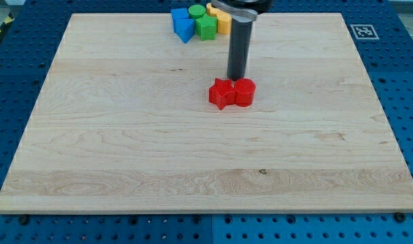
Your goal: Move the red star to the bottom right of the board
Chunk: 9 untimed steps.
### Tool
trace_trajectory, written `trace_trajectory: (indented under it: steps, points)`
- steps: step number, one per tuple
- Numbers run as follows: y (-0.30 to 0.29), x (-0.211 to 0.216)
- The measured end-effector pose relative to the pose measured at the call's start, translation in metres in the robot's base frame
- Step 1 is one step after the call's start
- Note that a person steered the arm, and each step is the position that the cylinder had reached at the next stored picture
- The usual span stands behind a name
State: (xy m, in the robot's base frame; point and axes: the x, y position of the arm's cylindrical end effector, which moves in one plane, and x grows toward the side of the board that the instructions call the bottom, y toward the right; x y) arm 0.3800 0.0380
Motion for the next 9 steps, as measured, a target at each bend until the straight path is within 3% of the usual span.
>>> trace_trajectory:
  steps: [2, 3, 7, 9]
  points:
    - [-0.035, 0.016]
    - [-0.034, 0.051]
    - [0.035, 0.104]
    - [0.028, 0.121]
